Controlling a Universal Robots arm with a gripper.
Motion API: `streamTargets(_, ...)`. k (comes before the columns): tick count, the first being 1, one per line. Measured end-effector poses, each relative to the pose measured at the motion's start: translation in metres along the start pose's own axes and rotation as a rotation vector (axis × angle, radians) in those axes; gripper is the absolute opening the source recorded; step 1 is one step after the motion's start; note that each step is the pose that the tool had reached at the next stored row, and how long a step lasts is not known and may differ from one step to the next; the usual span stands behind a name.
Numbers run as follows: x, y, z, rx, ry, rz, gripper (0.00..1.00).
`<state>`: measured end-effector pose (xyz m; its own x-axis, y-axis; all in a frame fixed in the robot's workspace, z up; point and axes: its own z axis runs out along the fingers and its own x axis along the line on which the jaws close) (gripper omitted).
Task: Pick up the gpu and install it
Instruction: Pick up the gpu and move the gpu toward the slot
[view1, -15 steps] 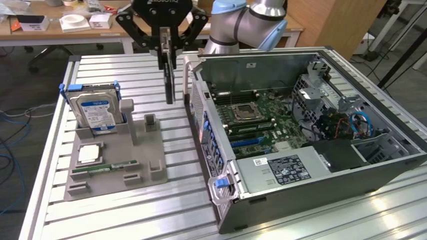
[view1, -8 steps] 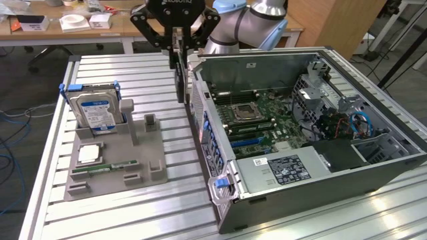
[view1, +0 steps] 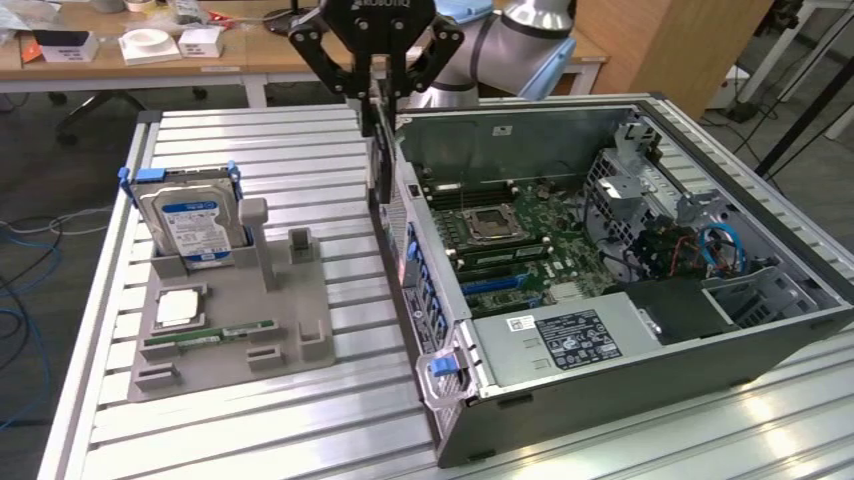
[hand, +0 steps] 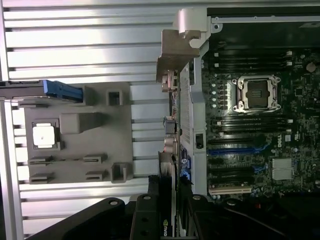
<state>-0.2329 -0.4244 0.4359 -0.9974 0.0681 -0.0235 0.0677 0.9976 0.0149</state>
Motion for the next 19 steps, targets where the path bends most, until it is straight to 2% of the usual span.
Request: streamTargets(19, -0.051, 0.0038, 0.0024, -0.0001, 0.0001, -0.005, 0.26)
